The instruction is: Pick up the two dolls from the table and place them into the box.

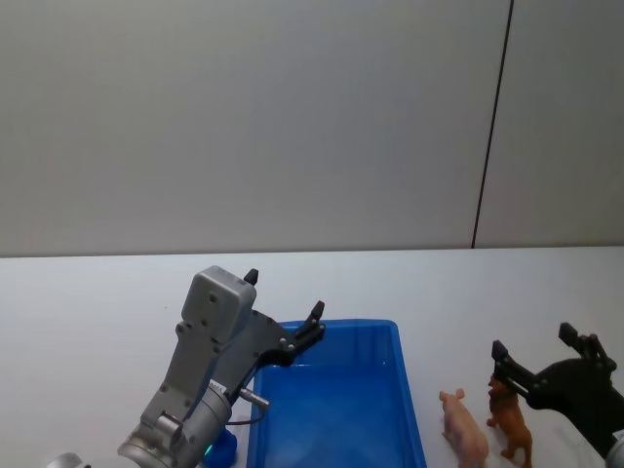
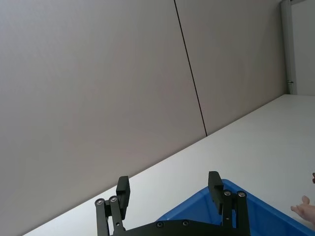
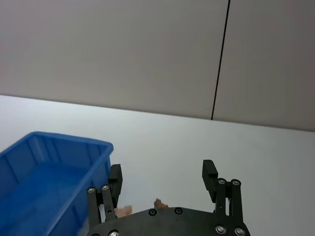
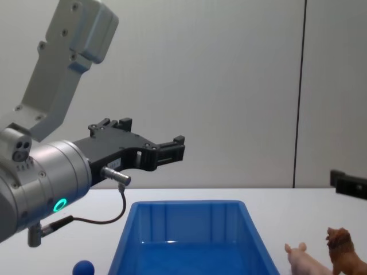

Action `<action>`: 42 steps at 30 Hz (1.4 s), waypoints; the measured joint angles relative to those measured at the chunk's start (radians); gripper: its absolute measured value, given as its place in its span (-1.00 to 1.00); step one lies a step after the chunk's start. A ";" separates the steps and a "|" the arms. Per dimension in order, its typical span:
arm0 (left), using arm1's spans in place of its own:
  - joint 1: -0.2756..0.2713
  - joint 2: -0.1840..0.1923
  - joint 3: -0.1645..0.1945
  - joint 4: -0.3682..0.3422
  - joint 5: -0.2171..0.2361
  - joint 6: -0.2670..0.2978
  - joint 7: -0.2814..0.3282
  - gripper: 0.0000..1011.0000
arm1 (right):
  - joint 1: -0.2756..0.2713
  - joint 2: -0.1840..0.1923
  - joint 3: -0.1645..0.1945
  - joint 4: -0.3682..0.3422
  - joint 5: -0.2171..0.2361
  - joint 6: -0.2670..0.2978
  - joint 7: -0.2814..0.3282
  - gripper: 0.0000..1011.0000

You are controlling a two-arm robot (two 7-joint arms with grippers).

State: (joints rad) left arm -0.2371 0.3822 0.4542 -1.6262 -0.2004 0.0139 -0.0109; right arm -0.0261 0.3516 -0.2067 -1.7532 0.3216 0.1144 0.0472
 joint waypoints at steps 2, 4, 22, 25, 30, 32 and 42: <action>0.000 0.000 0.000 0.000 0.000 0.000 0.000 0.99 | -0.005 0.004 0.004 0.005 0.005 0.021 -0.004 0.98; 0.000 0.000 0.000 0.000 0.000 0.000 0.000 0.99 | -0.008 0.007 0.005 0.007 0.007 0.030 -0.005 0.98; 0.000 0.000 0.000 0.000 0.000 0.000 0.000 0.99 | -0.062 0.030 0.009 0.014 0.003 0.104 -0.007 0.98; 0.000 0.000 0.000 0.000 0.000 0.000 0.000 0.99 | -0.074 0.035 0.010 0.011 0.002 0.110 -0.011 0.98; 0.000 0.000 0.000 0.000 0.000 0.000 0.000 0.98 | -0.091 0.042 0.012 0.008 0.000 0.113 -0.016 0.98; 0.000 0.000 0.000 0.000 0.000 0.000 0.000 0.98 | -0.098 0.044 0.013 0.009 0.000 0.112 -0.017 0.98; 0.000 0.000 0.000 0.000 0.000 0.000 0.000 0.99 | -0.108 0.041 0.011 0.031 -0.014 0.086 -0.006 0.98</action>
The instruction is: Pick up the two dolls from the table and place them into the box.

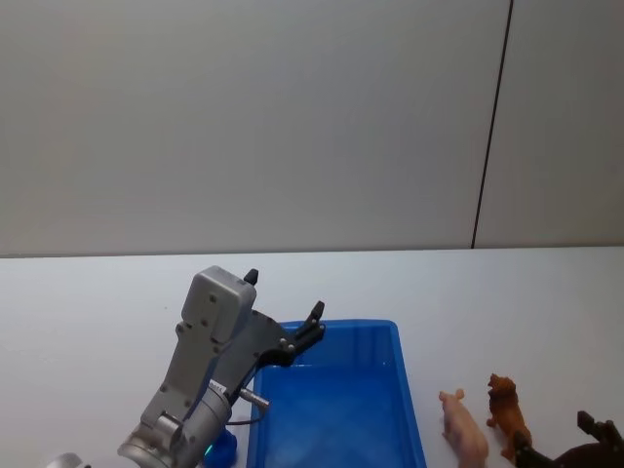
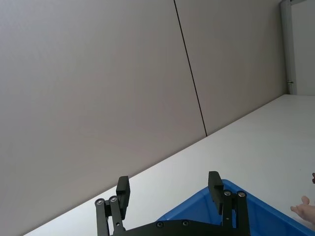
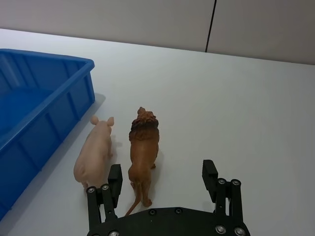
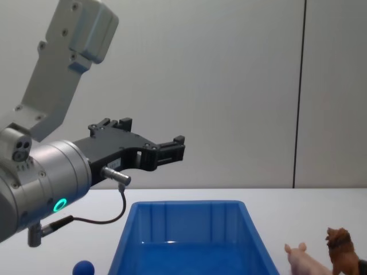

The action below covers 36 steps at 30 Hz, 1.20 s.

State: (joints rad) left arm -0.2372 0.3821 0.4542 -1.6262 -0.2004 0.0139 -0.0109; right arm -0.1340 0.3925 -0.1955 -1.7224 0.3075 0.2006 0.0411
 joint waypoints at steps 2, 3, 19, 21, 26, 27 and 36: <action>0.000 0.000 0.000 0.000 0.000 0.000 0.000 0.98 | 0.001 -0.002 -0.001 0.006 -0.003 -0.005 0.004 0.98; 0.000 0.000 0.000 0.000 0.000 0.000 0.000 0.98 | 0.004 -0.005 -0.002 0.015 -0.007 -0.010 0.008 0.98; 0.000 0.000 0.000 0.000 0.000 0.000 0.000 0.98 | 0.073 -0.050 -0.019 0.137 -0.058 -0.057 0.052 0.98; 0.000 0.000 0.000 0.000 0.000 0.000 0.000 0.98 | 0.079 -0.053 -0.021 0.148 -0.063 -0.059 0.055 0.98; 0.000 0.000 0.000 0.000 0.000 0.000 0.000 0.98 | 0.104 -0.068 -0.025 0.187 -0.079 -0.070 0.067 0.83; 0.000 0.000 0.000 0.000 0.000 0.000 0.000 0.98 | 0.108 -0.070 -0.026 0.193 -0.080 -0.072 0.069 0.74; 0.000 0.000 0.000 0.000 0.000 0.000 0.000 0.98 | 0.139 -0.089 -0.032 0.238 -0.093 -0.098 0.092 0.19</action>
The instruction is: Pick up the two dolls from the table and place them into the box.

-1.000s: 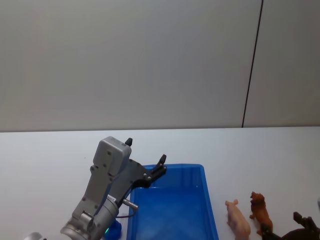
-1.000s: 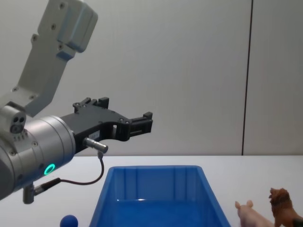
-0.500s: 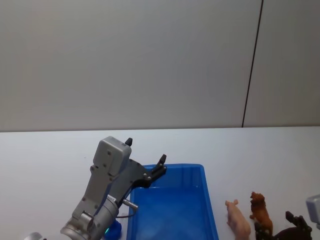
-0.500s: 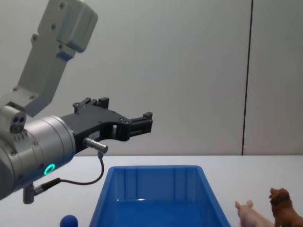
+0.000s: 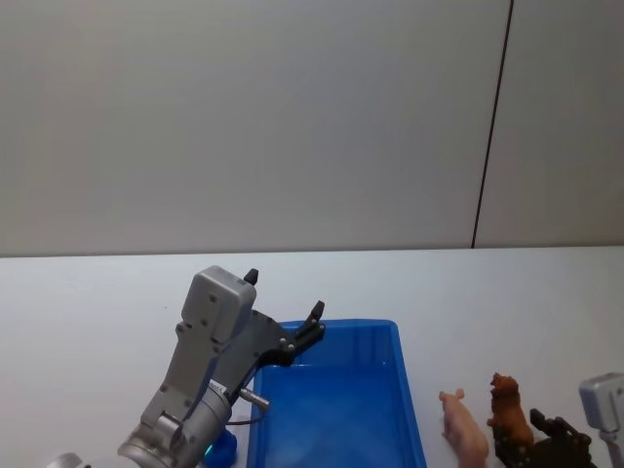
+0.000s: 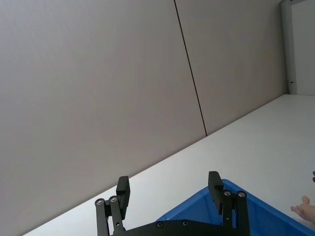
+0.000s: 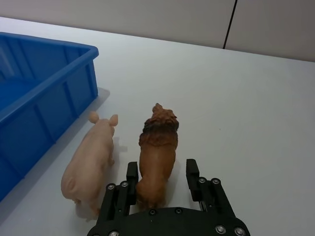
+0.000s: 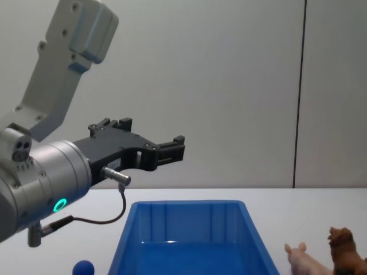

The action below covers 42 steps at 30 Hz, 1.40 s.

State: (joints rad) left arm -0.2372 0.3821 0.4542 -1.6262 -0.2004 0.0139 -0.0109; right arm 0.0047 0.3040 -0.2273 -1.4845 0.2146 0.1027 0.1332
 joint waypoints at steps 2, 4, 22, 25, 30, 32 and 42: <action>0.000 0.000 0.000 0.000 0.000 0.000 0.000 0.98 | 0.004 -0.003 -0.001 0.005 -0.001 -0.004 0.005 0.07; 0.000 0.000 0.000 0.000 0.000 0.000 0.000 0.98 | 0.006 -0.004 -0.001 0.008 -0.002 -0.005 0.007 0.00; 0.000 0.000 0.000 0.000 0.000 0.000 0.000 0.98 | -0.006 -0.005 -0.003 -0.069 -0.005 0.003 0.008 -0.34; 0.000 0.000 0.000 0.000 0.000 0.000 0.000 0.99 | -0.006 -0.003 -0.003 -0.099 -0.013 0.003 0.011 -0.34; 0.000 0.000 0.000 0.000 0.000 0.000 0.000 0.98 | 0.004 -0.007 -0.007 -0.141 -0.030 0.003 0.037 -0.34; 0.000 0.000 0.000 0.000 0.000 0.000 0.000 0.99 | 0.010 -0.010 -0.009 -0.150 -0.036 0.004 0.048 -0.34; 0.000 0.000 0.000 0.000 0.000 0.000 0.000 0.98 | 0.067 -0.051 -0.037 -0.162 -0.066 0.021 0.142 -0.34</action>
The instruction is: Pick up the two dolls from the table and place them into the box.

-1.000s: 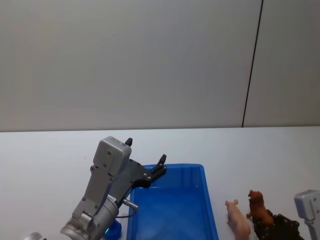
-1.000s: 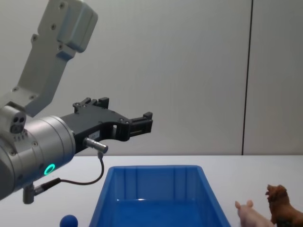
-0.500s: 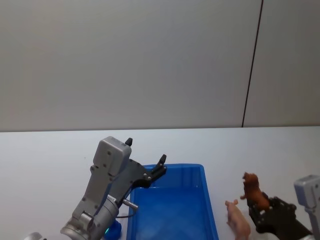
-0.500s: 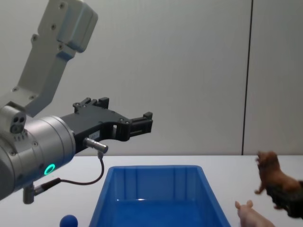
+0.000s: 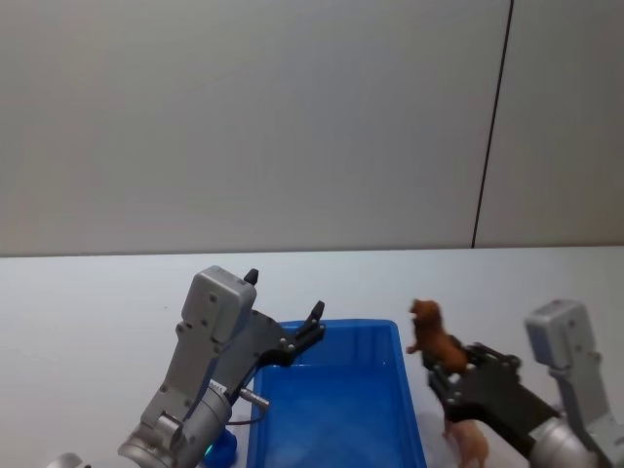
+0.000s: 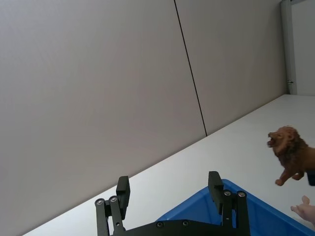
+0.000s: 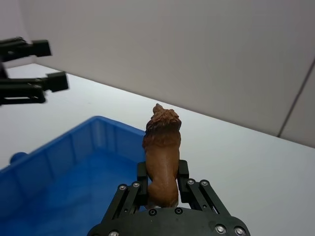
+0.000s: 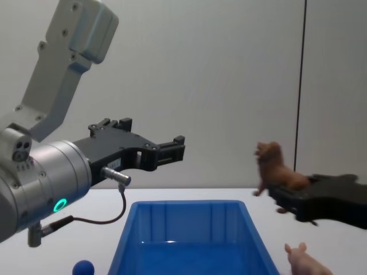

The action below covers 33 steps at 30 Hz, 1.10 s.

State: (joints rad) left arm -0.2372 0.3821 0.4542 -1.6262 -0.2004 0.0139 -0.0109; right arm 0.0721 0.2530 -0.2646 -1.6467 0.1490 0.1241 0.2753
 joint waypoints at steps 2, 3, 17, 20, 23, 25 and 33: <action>0.000 0.000 0.000 0.000 0.000 0.000 0.000 0.98 | 0.022 -0.015 -0.009 0.011 -0.006 0.008 0.028 -0.34; 0.000 0.000 0.000 0.000 0.000 0.000 0.000 0.98 | 0.026 -0.020 -0.012 0.016 -0.008 0.011 0.036 -0.34; 0.000 0.000 0.000 0.000 0.000 0.000 0.000 0.98 | 0.138 -0.104 -0.058 0.144 -0.044 0.053 0.144 0.02; 0.000 0.000 0.000 0.000 0.000 0.000 0.000 0.99 | 0.153 -0.114 -0.064 0.166 -0.050 0.059 0.149 0.18; 0.000 0.000 0.000 0.000 0.000 0.000 0.000 0.98 | 0.163 -0.121 -0.067 0.181 -0.056 0.061 0.149 0.34; 0.000 0.000 0.000 0.000 0.000 0.000 0.000 0.98 | 0.167 -0.124 -0.068 0.188 -0.060 0.061 0.144 0.53; 0.000 0.000 0.000 0.000 0.000 0.000 0.000 0.99 | 0.161 -0.121 -0.069 0.178 -0.074 0.055 0.100 0.96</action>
State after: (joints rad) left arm -0.2372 0.3821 0.4542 -1.6262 -0.2004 0.0139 -0.0110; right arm 0.2333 0.1319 -0.3333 -1.4688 0.0746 0.1792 0.3755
